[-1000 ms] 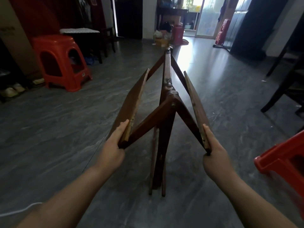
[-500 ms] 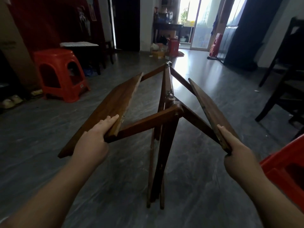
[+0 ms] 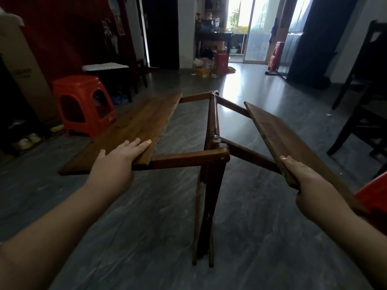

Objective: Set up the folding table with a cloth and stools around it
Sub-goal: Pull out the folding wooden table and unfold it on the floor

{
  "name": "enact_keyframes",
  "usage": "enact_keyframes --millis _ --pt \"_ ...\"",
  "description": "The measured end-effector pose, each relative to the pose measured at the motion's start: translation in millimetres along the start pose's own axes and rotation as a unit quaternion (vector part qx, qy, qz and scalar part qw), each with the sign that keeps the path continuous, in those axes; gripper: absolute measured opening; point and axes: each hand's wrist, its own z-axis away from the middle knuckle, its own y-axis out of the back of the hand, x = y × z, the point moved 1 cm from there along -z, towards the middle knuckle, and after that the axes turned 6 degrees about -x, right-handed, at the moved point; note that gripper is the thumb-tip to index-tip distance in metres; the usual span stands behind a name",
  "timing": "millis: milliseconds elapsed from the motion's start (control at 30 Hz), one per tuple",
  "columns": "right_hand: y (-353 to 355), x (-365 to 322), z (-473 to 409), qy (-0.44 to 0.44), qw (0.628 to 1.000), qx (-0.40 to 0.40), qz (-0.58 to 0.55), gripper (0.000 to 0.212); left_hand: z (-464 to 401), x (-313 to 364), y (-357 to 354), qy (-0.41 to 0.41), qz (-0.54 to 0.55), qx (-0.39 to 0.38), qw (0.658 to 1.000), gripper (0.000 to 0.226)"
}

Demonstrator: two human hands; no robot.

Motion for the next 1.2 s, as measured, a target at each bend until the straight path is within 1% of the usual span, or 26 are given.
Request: enact_keyframes --millis 133,333,600,800,1200 --pt "23.6 -3.6 -7.2 0.009 0.999 -0.008 0.051 0.100 -6.2 0.4 17.2 -0.008 -0.053 0.002 0.999 0.100" --pt "52.9 -8.6 -30.3 0.044 0.991 -0.039 0.123 0.097 -24.9 12.4 57.2 -0.025 -0.113 0.006 0.993 0.091" --pt "70.4 -14.6 -60.9 0.051 0.990 -0.034 0.127 0.093 -54.4 28.8 86.5 -0.027 -0.124 -0.022 0.992 0.088" --pt "81.7 -16.2 -79.0 0.044 0.990 -0.044 0.129 0.094 -77.0 32.1 94.6 -0.038 -0.137 -0.020 0.990 0.085" --pt "123.7 -20.1 -100.1 0.067 0.970 -0.026 0.231 0.095 -88.6 41.3 104.2 -0.060 -0.169 -0.034 0.983 0.084"
